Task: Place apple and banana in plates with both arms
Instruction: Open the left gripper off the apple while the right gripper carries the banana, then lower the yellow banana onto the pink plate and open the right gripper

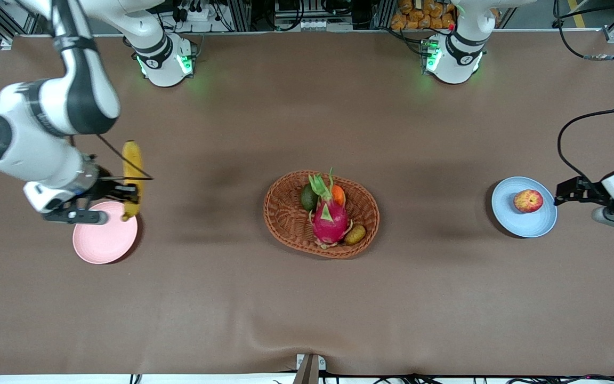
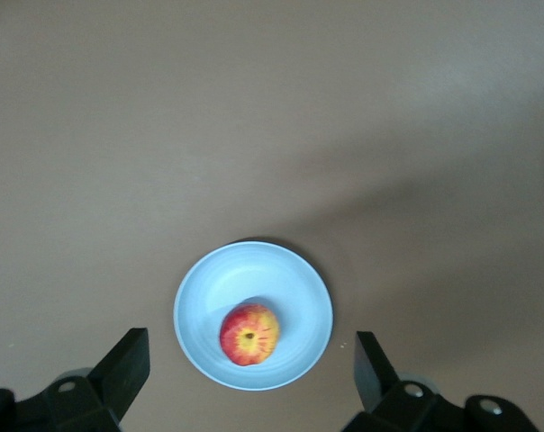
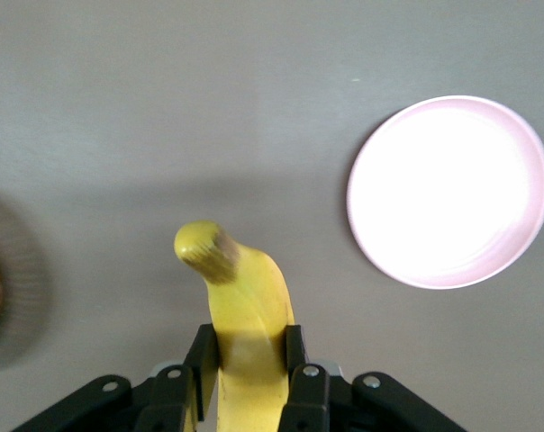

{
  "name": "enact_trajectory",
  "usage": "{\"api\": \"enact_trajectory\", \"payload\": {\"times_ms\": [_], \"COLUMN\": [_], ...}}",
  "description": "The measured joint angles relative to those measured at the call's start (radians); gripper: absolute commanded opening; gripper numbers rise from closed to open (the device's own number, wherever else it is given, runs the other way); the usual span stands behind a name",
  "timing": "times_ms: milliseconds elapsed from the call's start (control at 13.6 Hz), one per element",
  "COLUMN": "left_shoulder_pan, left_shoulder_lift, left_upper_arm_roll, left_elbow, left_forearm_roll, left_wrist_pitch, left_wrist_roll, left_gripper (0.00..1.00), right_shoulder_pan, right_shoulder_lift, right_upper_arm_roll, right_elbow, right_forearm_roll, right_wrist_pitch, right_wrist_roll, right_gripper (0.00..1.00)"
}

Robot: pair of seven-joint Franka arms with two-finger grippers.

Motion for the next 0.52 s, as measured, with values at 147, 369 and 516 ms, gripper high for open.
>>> {"api": "enact_trajectory", "payload": {"times_ms": [147, 369, 516], "left_shoulder_pan": [0.000, -0.004, -0.007], "left_shoulder_lift": [-0.012, -0.066, -0.106], "left_upper_arm_roll": [0.012, 0.008, -0.001], "left_elbow": [0.027, 0.045, 0.047], "left_forearm_roll": [-0.023, -0.023, -0.018], "left_wrist_pitch": [-0.028, -0.130, -0.199], "left_wrist_roll": [-0.041, -0.162, -0.248], "left_gripper": [1.00, 1.00, 1.00], "right_shoulder_pan": [-0.059, -0.125, -0.172], "right_shoulder_lift": [0.012, 0.078, 0.141], "right_upper_arm_roll": [0.000, 0.002, 0.002], "right_elbow": [-0.018, -0.007, 0.019], "right_forearm_roll": [0.000, 0.000, 0.000], "right_wrist_pitch": [0.018, 0.061, 0.074], "right_wrist_roll": [-0.087, -0.208, -0.277], "right_gripper": [0.13, 0.13, 0.15]}}
